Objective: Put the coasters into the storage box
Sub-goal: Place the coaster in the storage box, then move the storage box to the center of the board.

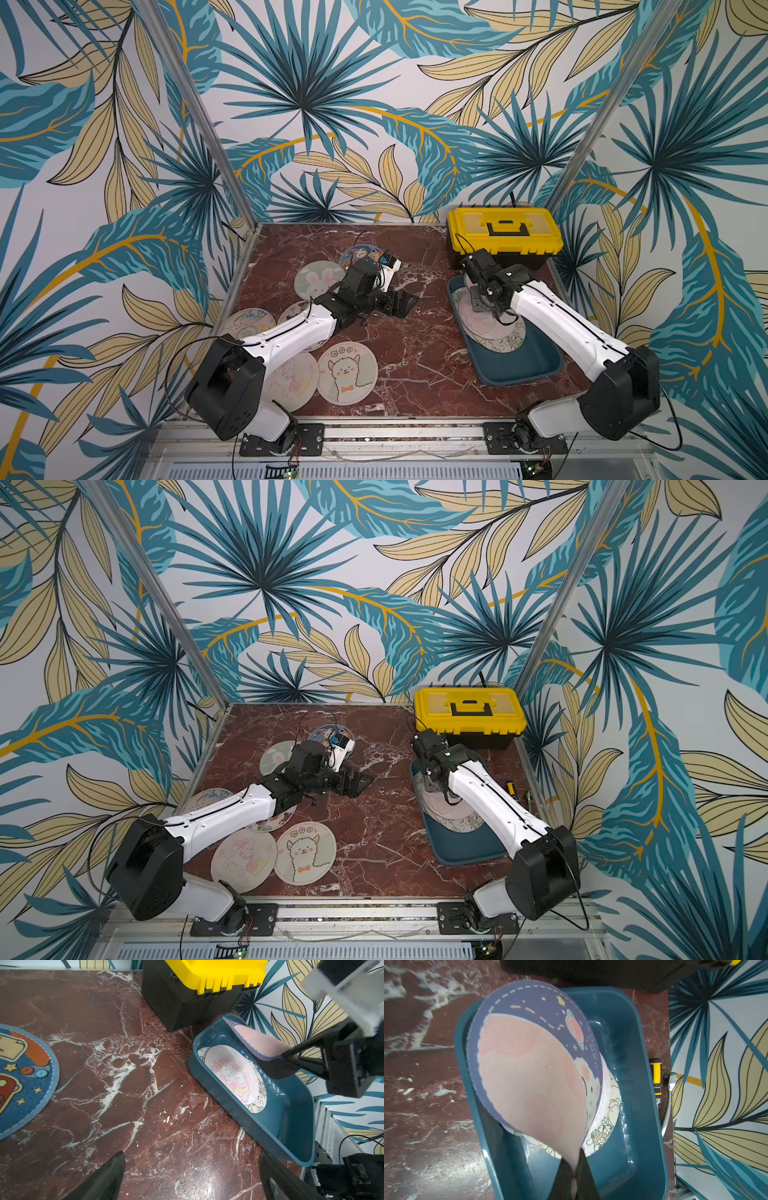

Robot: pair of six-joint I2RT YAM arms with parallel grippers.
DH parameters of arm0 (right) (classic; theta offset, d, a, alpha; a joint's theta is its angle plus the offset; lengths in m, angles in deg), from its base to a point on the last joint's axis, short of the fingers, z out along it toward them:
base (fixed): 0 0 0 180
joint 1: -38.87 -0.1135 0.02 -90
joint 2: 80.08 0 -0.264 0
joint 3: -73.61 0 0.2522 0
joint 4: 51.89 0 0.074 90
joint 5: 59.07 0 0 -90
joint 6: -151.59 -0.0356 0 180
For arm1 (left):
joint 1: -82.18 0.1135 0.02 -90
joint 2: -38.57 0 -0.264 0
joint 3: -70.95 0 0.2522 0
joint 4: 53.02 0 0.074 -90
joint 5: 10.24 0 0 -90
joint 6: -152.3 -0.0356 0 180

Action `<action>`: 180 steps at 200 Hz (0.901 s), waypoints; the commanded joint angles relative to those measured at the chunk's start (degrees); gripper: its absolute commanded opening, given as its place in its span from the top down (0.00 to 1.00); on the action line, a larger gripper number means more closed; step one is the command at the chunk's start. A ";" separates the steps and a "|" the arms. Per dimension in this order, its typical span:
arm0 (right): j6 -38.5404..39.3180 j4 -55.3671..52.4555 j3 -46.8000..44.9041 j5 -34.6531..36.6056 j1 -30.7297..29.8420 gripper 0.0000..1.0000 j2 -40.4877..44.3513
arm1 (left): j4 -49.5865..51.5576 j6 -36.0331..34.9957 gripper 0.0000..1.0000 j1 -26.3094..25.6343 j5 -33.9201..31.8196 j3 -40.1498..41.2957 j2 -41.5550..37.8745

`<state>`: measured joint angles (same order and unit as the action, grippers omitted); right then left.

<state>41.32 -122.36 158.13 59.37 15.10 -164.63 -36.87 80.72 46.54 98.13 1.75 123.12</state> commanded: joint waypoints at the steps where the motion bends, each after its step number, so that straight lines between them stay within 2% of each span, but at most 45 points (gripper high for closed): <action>1: -1.73 1.57 -2.78 -2.06 0.88 1.00 -2.29 | -0.46 -0.84 0.00 -0.13 -1.30 -0.52 -0.96; 73: -2.15 4.89 -5.29 -8.47 1.65 1.00 -10.53 | -0.46 -1.55 0.00 -0.14 -1.72 -0.46 -0.70; 88: -2.01 5.20 -4.94 -9.22 1.67 0.95 -11.48 | -0.52 -1.61 0.00 -0.10 -1.80 -0.46 -0.63; 109: -2.02 5.40 -4.43 -10.09 1.65 0.79 -12.04 | -0.46 -1.84 0.00 -0.14 -2.08 -0.37 -0.70; 148: -1.50 6.13 -3.20 -13.28 1.67 0.39 -11.91 | -0.49 -2.22 0.00 -0.16 -2.44 -0.79 -0.41; 160: -1.51 6.26 -2.71 -13.75 1.71 0.34 -12.36 | -0.46 -2.40 0.00 -0.13 -2.42 -0.97 -0.18; 180: -1.29 6.41 -2.00 -14.43 1.57 0.30 -13.33 | -0.49 -2.51 0.00 -0.14 -2.64 -1.01 -0.23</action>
<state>40.21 -116.65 154.86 47.05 16.59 -176.20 -36.89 79.36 46.52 96.18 1.75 123.12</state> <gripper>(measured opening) 0.683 0.999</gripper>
